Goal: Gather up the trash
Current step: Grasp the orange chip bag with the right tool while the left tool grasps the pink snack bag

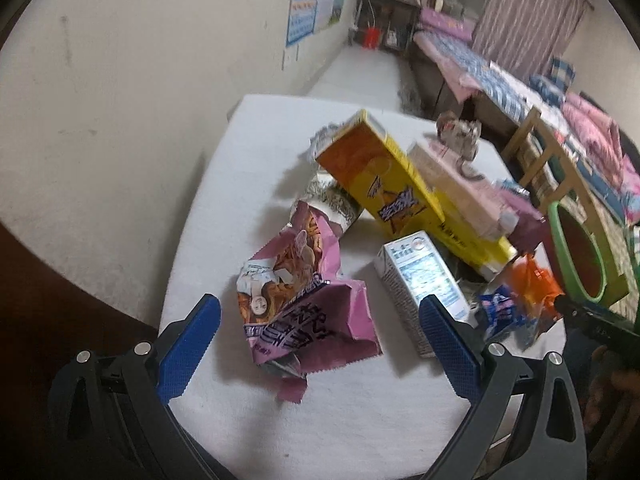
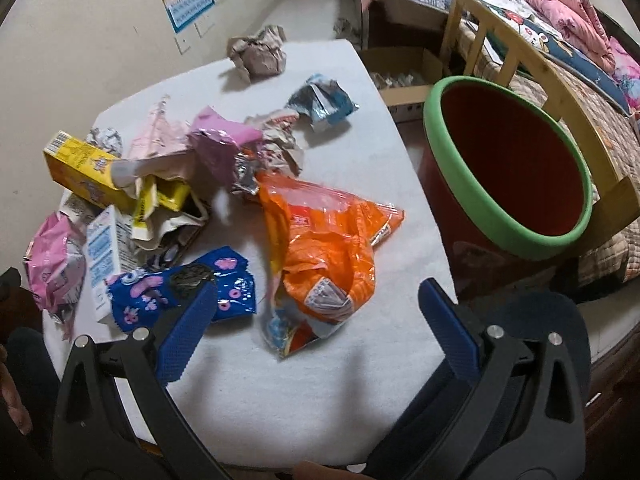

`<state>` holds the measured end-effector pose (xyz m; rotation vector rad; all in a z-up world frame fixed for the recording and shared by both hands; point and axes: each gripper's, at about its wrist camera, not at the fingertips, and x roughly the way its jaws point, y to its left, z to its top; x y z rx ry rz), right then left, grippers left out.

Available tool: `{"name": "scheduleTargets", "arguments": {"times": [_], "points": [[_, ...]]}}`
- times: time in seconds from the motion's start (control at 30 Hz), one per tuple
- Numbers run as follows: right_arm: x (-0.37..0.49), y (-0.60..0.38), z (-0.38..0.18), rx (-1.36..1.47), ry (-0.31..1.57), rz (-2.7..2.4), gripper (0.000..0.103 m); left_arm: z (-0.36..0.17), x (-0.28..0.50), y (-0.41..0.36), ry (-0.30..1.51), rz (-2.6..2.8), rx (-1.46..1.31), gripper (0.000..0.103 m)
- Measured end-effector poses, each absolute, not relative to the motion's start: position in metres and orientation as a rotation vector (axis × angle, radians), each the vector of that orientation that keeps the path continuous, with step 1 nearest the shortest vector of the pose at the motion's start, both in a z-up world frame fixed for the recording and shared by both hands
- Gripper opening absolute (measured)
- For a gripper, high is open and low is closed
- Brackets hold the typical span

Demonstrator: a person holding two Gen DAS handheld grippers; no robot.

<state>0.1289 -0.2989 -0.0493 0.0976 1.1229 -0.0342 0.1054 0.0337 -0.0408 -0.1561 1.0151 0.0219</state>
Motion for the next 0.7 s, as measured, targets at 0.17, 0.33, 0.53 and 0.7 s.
{"name": "scheduleTargets", "arguments": {"times": [0.17, 0.33, 0.53, 0.7], "points": [[0.144, -0.306, -0.064, 0.127, 1.188, -0.025, 0.099, -0.057, 0.125, 0.03, 1.065, 0.03, -0.117, 0.095], [0.159, -0.316, -0.074, 0.172, 1.213, -0.026, 0.099, -0.073, 0.135, 0.034, 1.105, 0.037, -0.099, 0.094], [0.171, -0.308, -0.085, 0.148, 1.247, -0.015, 0.082, -0.084, 0.143, 0.044, 1.137, 0.026, -0.135, 0.085], [0.171, -0.304, -0.094, 0.136, 1.281, -0.007, 0.07, -0.087, 0.146, 0.045, 1.152, -0.005, -0.177, 0.072]]}}
